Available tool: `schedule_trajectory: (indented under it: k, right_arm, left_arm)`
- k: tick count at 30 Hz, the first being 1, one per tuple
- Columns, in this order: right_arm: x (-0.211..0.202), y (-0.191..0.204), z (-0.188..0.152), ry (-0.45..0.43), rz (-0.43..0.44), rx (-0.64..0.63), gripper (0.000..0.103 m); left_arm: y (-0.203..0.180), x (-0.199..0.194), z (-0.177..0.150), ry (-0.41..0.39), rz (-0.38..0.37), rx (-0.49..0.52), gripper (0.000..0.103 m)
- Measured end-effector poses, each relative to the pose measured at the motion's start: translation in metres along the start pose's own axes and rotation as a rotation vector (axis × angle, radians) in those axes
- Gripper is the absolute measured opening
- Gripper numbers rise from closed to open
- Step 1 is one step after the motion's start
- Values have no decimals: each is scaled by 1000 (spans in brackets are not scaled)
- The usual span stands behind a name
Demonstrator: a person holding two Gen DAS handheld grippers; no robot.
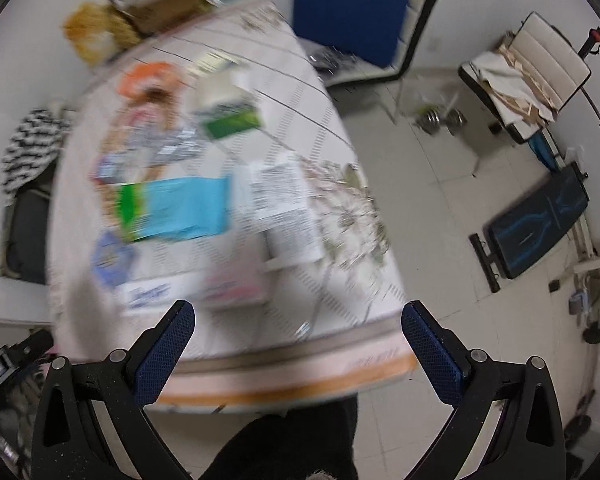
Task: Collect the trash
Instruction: 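Grasp the Doctor toothpaste box with the left tool while the right grasps the medicine card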
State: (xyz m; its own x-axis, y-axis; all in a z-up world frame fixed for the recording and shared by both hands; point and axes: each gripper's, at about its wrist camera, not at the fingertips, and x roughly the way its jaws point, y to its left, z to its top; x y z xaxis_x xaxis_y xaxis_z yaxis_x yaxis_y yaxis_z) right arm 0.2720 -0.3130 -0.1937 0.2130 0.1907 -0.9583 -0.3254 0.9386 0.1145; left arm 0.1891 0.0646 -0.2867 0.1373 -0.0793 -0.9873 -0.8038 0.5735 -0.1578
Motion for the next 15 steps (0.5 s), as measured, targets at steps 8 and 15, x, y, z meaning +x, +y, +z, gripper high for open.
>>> schedule_trajectory:
  k: [8, 15]
  right_arm:
    - [113, -36, 62, 176, 14, -28, 103]
    - [153, -20, 84, 215, 70, -97, 103]
  left_arm:
    - [-38, 112, 7, 251, -171, -490, 77]
    - [-62, 98, -1, 184, -14, -315, 57]
